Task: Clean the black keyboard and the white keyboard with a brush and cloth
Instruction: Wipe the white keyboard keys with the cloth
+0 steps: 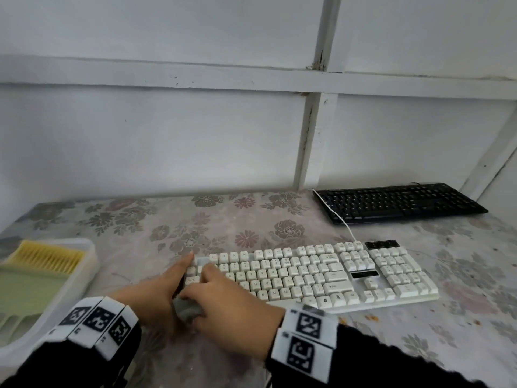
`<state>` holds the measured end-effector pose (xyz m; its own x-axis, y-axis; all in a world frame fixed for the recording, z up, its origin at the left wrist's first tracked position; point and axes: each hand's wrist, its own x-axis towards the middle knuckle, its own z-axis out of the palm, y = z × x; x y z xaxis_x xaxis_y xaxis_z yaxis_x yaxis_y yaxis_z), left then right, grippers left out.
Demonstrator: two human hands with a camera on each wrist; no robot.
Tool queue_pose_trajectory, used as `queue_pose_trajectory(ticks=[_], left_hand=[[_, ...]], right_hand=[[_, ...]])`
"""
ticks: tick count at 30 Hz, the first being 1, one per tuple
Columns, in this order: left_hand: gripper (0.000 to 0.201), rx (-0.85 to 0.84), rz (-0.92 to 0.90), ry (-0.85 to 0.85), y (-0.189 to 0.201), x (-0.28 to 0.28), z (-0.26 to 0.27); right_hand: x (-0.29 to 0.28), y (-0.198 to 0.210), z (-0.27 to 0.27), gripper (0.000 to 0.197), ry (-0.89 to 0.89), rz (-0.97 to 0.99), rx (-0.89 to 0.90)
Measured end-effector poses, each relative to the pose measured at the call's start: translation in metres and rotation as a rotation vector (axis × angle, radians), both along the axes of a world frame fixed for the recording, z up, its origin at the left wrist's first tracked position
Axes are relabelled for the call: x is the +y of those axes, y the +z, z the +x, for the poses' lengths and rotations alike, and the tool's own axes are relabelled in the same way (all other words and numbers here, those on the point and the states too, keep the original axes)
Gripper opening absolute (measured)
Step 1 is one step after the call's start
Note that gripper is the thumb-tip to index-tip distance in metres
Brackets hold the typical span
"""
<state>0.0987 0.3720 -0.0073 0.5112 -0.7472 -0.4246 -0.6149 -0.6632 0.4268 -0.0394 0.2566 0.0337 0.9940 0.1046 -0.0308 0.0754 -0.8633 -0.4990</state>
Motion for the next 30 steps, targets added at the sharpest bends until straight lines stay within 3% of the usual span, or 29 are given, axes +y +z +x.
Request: queue_pose_trajectory(ticks=[5, 9, 17, 20, 30], left_hand=[[0.137, -0.021, 0.026, -0.009, -0.001, 0.0, 0.001], [0.123, 0.017, -0.001, 0.005, 0.003, -0.001, -0.003], [0.134, -0.006, 0.021, 0.017, 0.011, -0.001, -0.008], [0.147, 0.047, 0.024, 0.022, 0.012, -0.002, -0.007], [0.144, 0.095, 0.035, 0.054, 0.008, 0.0, -0.002]], right_hand=[[0.013, -0.006, 0.005, 0.024, -0.036, -0.032, 0.033], [0.021, -0.003, 0.004, 0.025, -0.067, -0.113, 0.024], [0.009, -0.008, -0.004, 0.024, -0.068, -0.175, 0.033], [-0.006, -0.005, -0.009, 0.026, -0.055, -0.229, 0.062], [-0.083, 0.009, -0.041, 0.016, -0.069, -0.323, 0.182]])
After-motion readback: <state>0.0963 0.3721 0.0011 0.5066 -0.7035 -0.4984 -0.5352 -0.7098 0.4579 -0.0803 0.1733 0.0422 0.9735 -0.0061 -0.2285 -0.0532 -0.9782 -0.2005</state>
